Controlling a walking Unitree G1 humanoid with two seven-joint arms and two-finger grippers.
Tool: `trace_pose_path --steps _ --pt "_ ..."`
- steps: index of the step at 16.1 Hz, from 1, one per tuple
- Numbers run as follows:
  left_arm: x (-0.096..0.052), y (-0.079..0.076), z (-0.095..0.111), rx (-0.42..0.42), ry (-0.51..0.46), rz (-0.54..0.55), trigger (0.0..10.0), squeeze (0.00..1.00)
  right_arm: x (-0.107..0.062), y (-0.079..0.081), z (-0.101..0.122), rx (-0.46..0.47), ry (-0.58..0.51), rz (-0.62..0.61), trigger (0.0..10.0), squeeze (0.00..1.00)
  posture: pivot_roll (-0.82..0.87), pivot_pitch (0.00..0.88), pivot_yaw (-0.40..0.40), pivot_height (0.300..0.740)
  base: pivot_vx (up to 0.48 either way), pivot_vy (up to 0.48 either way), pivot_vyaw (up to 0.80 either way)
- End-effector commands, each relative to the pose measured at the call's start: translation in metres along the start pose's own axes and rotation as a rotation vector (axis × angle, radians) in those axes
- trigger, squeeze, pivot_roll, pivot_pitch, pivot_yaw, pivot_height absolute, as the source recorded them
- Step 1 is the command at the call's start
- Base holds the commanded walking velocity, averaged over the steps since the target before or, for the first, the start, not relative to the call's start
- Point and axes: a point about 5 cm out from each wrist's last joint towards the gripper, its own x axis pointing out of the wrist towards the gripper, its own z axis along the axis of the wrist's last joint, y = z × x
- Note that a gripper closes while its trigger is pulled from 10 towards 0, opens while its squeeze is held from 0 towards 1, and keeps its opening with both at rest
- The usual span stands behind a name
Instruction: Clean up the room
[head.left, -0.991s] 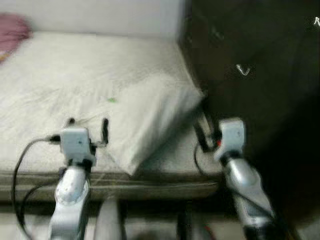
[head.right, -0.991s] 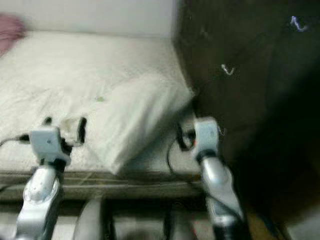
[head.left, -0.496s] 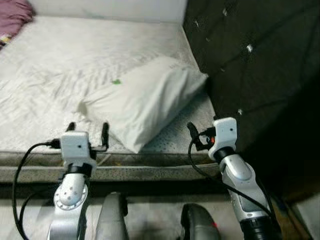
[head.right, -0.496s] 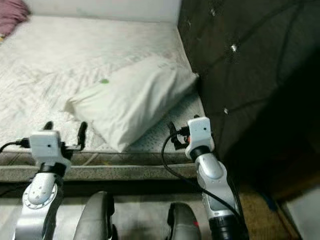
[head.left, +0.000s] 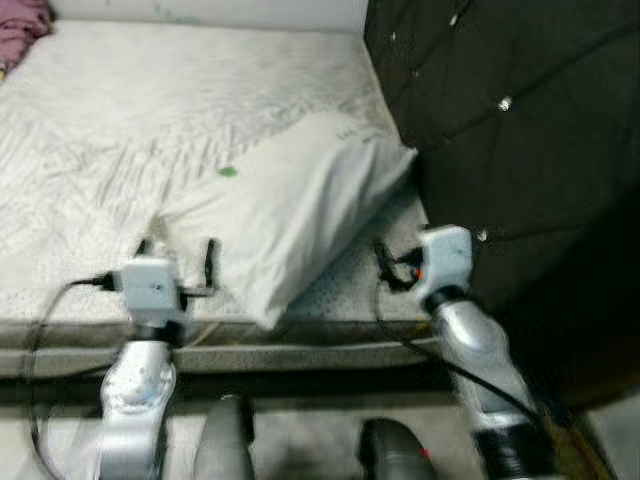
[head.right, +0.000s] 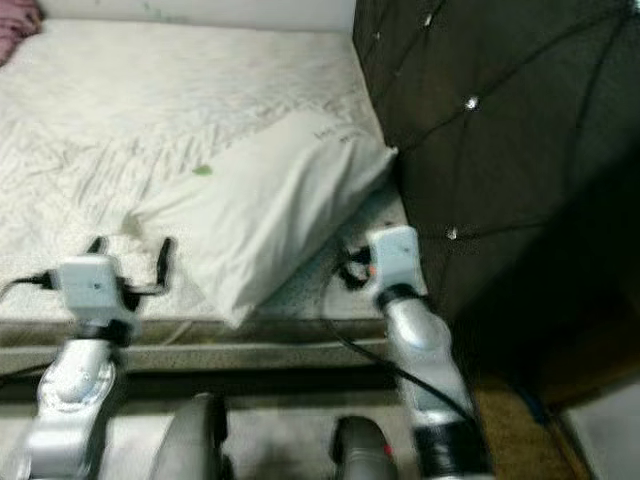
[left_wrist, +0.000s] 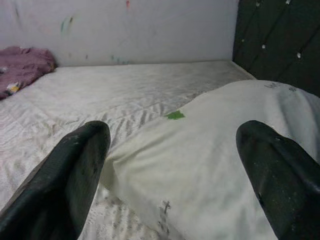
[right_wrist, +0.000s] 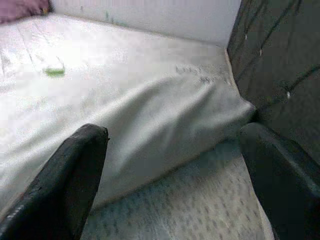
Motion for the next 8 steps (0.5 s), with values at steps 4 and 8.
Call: trace_pose_path --steps 4,8 --pt "0.0 -0.0085 -0.0009 -0.017 0.014 -0.003 10.0 0.0 -0.0066 -0.0092 -0.0068 -0.008 0.023 -0.019 10.0 0.0 -0.02 0.068 -0.048 0.641 0.07 0.0 0.0" --pt "0.0014 -0.0078 -0.0029 -0.032 0.036 0.019 10.0 0.0 -0.0062 -0.0092 -0.0075 -0.008 0.028 -0.011 10.0 0.0 -0.03 0.07 -0.051 0.641 0.0 0.086 0.0"
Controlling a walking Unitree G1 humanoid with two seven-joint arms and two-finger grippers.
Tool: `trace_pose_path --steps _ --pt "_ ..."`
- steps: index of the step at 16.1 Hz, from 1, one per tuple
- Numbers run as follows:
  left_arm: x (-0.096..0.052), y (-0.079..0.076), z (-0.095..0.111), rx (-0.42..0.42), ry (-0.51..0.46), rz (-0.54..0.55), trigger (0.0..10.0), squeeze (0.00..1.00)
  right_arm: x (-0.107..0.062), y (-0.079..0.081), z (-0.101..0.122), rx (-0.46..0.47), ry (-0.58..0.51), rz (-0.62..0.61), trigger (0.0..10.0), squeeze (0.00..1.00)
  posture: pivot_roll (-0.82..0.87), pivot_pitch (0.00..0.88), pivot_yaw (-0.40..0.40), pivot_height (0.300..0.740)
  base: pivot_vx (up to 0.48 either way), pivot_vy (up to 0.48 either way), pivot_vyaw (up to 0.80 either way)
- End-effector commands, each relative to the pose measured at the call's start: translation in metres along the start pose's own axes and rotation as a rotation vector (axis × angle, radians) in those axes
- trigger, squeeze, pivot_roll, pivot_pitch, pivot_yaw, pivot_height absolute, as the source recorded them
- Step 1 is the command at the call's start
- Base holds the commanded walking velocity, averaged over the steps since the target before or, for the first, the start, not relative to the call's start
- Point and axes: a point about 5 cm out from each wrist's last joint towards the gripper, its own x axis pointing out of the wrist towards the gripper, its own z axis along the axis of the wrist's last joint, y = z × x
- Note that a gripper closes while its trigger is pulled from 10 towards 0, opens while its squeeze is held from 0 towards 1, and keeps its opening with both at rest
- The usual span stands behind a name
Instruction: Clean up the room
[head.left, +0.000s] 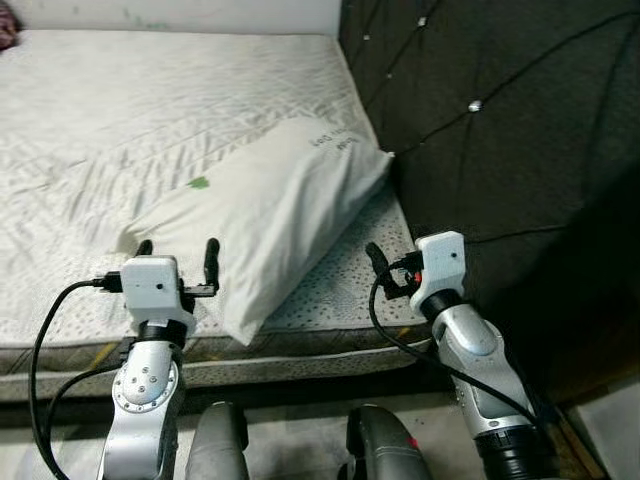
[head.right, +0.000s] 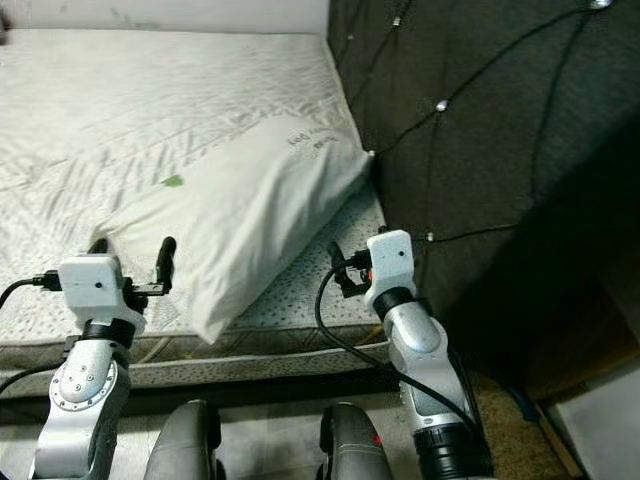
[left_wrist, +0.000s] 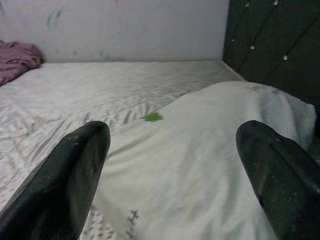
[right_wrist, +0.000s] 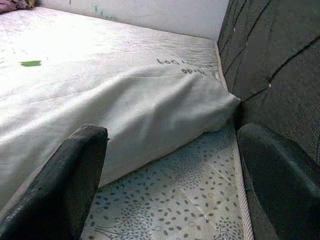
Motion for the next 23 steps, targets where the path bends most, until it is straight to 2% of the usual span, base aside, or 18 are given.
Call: trace_pose_path --steps 1,10,16,20,23 --pt "0.0 0.0 -0.002 -0.005 0.018 0.003 10.0 0.0 0.0 -0.004 0.002 -0.004 -0.004 -0.005 10.0 0.0 -0.03 0.072 -0.052 0.641 0.0 0.48 0.0" --pt "0.003 0.0 0.001 -0.003 0.006 -0.001 10.0 0.0 0.003 -0.003 0.002 0.001 0.006 -0.002 10.0 0.0 -0.02 0.086 -0.047 0.641 0.0 0.468 0.0" --pt "0.006 0.001 0.004 0.011 -0.006 0.008 10.0 0.0 0.009 0.003 0.002 0.005 0.017 0.057 10.0 0.0 -0.03 0.1 -0.04 0.632 0.0 0.0 0.0" --pt "0.003 0.001 0.003 0.013 -0.002 0.018 10.0 0.0 0.012 0.013 -0.001 0.004 0.04 0.14 10.0 0.0 -0.02 0.099 -0.045 0.607 0.0 0.0 0.0" --pt "-0.007 0.003 0.003 0.023 0.026 0.034 10.0 0.0 0.018 0.037 -0.008 -0.022 0.117 0.283 10.0 0.0 0.0 0.144 -0.052 0.607 0.0 0.0 0.0"
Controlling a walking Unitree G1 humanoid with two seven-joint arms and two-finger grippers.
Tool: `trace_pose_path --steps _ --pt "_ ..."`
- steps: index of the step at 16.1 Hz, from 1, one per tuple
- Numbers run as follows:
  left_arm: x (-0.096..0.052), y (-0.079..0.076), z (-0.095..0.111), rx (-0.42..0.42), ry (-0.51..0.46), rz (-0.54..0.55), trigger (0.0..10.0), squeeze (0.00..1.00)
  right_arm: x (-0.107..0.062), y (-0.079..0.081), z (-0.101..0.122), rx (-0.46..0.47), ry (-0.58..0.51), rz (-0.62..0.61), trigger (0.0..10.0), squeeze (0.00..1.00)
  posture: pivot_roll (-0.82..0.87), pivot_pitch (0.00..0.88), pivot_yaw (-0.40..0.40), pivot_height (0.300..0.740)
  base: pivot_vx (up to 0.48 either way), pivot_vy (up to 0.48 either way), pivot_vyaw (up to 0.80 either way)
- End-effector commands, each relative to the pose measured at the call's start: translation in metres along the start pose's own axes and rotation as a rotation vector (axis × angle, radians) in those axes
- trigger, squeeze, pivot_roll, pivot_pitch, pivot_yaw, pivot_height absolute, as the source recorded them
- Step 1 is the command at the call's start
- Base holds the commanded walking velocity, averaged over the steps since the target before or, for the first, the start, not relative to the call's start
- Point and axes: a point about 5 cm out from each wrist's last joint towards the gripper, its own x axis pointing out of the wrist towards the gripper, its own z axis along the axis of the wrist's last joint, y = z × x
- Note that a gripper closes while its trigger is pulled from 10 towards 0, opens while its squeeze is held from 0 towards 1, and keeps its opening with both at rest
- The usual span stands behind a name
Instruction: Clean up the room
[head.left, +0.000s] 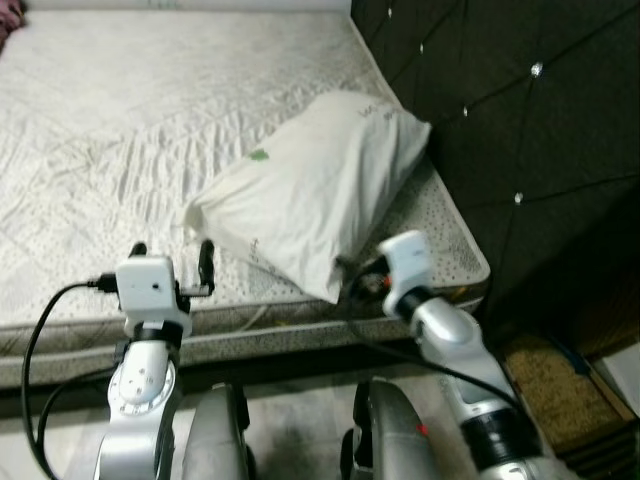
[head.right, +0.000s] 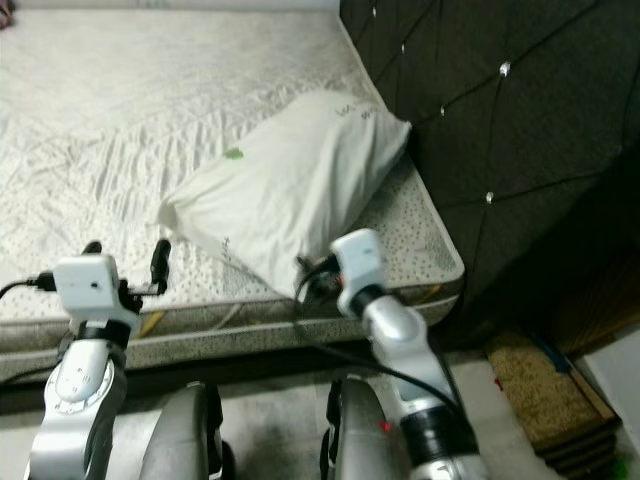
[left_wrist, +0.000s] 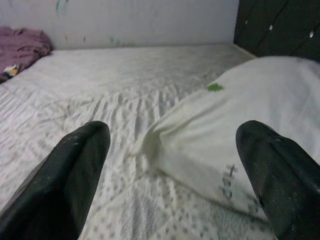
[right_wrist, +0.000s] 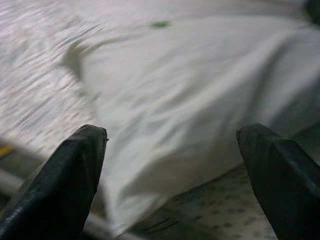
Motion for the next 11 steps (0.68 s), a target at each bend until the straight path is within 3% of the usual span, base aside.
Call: trace_pose_path --steps 1,7,11 --pt "-0.002 0.0 0.003 0.011 0.002 0.0 10.0 0.0 0.004 0.003 0.0 -0.008 0.019 0.028 10.0 0.0 0.01 0.147 -0.052 0.607 0.0 0.0 0.0" --pt "-0.026 0.008 0.003 0.036 0.063 0.011 10.0 0.0 0.02 0.033 -0.015 0.058 0.165 0.181 10.0 0.0 0.06 0.217 -0.051 0.607 0.0 0.0 0.0" --pt "-0.041 0.011 0.005 0.043 0.093 0.018 10.0 0.0 0.035 0.042 -0.008 0.067 0.16 0.158 10.0 0.0 0.1 0.247 -0.053 0.607 0.0 0.0 0.0"
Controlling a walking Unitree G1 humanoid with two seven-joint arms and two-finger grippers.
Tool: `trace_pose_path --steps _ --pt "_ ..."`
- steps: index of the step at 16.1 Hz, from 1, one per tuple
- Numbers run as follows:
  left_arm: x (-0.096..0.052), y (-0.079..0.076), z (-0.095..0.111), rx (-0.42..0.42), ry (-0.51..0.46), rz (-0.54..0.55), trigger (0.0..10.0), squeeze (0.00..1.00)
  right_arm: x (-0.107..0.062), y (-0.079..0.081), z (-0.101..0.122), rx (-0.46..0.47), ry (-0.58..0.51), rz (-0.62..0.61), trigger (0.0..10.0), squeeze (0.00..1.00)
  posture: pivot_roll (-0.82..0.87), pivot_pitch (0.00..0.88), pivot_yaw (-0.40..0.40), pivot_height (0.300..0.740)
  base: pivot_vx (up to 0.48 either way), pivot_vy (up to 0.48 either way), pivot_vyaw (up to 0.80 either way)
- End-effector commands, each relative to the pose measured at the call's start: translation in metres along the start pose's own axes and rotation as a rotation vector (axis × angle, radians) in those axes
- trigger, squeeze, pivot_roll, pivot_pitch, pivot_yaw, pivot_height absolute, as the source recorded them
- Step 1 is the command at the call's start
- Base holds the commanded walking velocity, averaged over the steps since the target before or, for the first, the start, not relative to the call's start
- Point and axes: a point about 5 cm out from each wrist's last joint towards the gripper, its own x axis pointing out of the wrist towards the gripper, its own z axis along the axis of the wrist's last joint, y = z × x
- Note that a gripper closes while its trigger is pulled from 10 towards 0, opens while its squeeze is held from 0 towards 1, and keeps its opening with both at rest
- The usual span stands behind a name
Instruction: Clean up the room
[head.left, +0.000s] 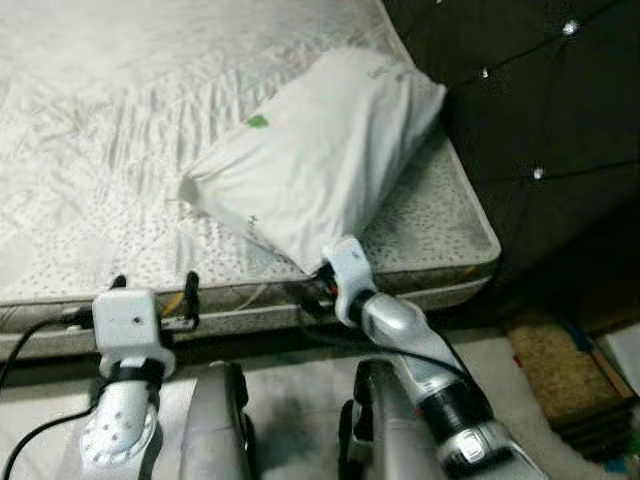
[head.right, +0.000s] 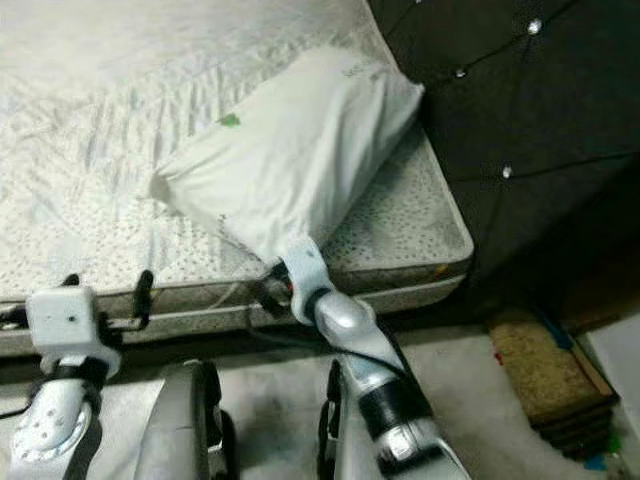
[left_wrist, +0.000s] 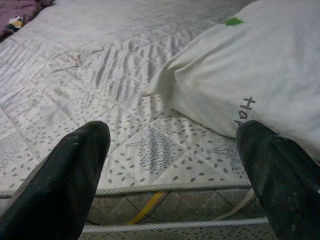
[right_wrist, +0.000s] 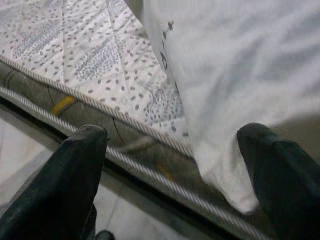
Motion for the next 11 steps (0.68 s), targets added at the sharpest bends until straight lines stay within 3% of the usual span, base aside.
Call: trace_pose_path --steps 1,4,8,11 --pt "-0.007 0.002 0.001 0.012 0.023 -0.002 10.0 0.0 0.007 -0.001 -0.001 0.002 0.03 -0.03 10.0 0.0 0.11 0.26 -0.052 0.607 0.0 0.0 0.0" --pt "-0.01 0.003 0.004 0.019 0.035 0.003 10.0 0.0 0.014 -0.011 0.007 0.016 0.035 -0.066 10.0 0.0 0.12 0.26 -0.053 0.607 0.0 0.0 0.0" --pt "-0.009 0.003 0.005 0.021 0.041 -0.005 10.0 0.0 0.0 -0.035 -0.001 0.046 0.061 -0.028 10.0 0.0 0.11 0.247 -0.049 0.607 0.0 0.0 0.0" --pt "-0.006 -0.001 0.004 0.01 0.047 -0.018 10.0 0.0 -0.024 -0.054 -0.029 -0.028 0.257 0.095 10.0 0.0 0.09 0.239 -0.048 0.607 0.0 0.0 0.0"
